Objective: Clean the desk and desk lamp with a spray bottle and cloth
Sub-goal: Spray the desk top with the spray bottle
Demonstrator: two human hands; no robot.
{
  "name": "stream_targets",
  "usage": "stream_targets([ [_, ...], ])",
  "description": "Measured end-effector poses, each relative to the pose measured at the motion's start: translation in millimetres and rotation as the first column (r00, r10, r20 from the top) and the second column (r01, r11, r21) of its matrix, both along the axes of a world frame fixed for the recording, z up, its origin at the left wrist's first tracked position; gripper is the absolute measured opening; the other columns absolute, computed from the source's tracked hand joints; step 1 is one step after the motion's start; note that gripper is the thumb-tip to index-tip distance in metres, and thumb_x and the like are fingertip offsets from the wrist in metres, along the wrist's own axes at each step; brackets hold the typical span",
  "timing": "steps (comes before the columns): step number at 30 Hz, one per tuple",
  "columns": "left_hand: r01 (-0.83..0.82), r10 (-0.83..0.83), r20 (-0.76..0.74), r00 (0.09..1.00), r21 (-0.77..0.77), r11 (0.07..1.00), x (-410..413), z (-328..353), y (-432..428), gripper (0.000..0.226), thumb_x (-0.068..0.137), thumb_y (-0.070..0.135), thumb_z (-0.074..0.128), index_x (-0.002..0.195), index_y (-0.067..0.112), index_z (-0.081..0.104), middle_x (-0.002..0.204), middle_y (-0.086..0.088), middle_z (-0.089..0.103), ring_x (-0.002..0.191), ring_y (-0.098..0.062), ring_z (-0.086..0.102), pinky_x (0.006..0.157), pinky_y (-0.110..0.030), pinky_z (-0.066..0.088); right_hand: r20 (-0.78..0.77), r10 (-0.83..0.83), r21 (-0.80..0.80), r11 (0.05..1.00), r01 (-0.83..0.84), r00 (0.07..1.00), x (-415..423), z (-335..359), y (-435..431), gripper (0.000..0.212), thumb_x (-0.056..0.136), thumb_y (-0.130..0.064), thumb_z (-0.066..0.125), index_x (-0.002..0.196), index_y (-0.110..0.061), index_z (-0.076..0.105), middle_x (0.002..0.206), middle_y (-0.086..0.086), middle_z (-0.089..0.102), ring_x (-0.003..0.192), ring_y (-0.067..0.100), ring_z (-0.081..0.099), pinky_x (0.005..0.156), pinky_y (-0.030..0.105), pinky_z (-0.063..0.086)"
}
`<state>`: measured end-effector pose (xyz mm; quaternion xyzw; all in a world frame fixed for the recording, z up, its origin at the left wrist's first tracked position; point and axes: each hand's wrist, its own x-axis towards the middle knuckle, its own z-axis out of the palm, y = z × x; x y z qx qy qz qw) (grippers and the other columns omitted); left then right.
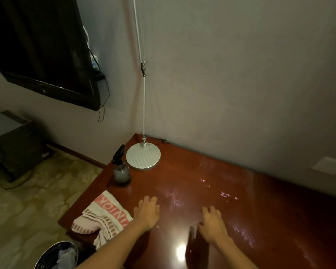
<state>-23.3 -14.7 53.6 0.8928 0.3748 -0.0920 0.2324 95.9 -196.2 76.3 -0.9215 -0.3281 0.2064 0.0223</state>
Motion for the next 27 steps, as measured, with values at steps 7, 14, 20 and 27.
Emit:
stream_targets([
  [7, -0.374, 0.413, 0.13, 0.901, -0.248, 0.894, -20, -23, 85, 0.045, 0.093, 0.04, 0.049, 0.129, 0.013, 0.049, 0.134, -0.01, 0.048, 0.119, -0.028, 0.052, 0.098, -0.043, 0.046, -0.018, -0.02, 0.03, 0.999, 0.021, 1.0, -6, -15, 36, 0.049, 0.094, -0.031, 0.051, 0.139, -0.017, 0.038, 0.139, 0.006, 0.038, 0.126, 0.023, 0.036, 0.106, 0.031, 0.035],
  [14, -0.535, 0.65, 0.324, 0.687, -0.379, 0.755, -14, -16, 174, 0.085, 0.08, 0.036, 0.072, 0.146, 0.011, 0.026, 0.149, -0.016, 0.028, 0.133, -0.039, 0.036, 0.105, -0.051, 0.038, -0.06, -0.063, 0.064, 0.996, 0.067, 0.996, -24, -35, 76, 0.046, 0.097, -0.023, 0.045, 0.142, -0.019, 0.034, 0.141, 0.004, 0.038, 0.128, 0.019, 0.036, 0.108, 0.026, 0.033],
  [20, -0.369, 0.626, 0.436, 0.647, -0.54, 0.757, 21, -20, 215, 0.072, 0.079, 0.023, 0.076, 0.141, 0.02, 0.039, 0.141, -0.009, 0.048, 0.131, -0.032, 0.043, 0.108, -0.048, 0.037, -0.059, -0.118, 0.061, 0.991, 0.122, 0.991, -31, -45, 90, 0.046, 0.097, -0.022, 0.045, 0.142, -0.02, 0.035, 0.142, 0.003, 0.038, 0.127, 0.018, 0.037, 0.107, 0.027, 0.035],
  [27, -0.225, 0.454, 0.404, 0.794, -0.499, 0.837, 31, -34, 226, 0.066, 0.073, 0.032, 0.08, 0.132, 0.019, 0.052, 0.127, -0.014, 0.058, 0.124, -0.037, 0.049, 0.105, -0.054, 0.037, -0.082, -0.249, 0.0, 0.968, 0.25, 0.965, -32, -50, 61, 0.044, 0.095, -0.022, 0.039, 0.139, -0.018, 0.038, 0.138, 0.007, 0.039, 0.127, 0.025, 0.034, 0.106, 0.032, 0.033],
])
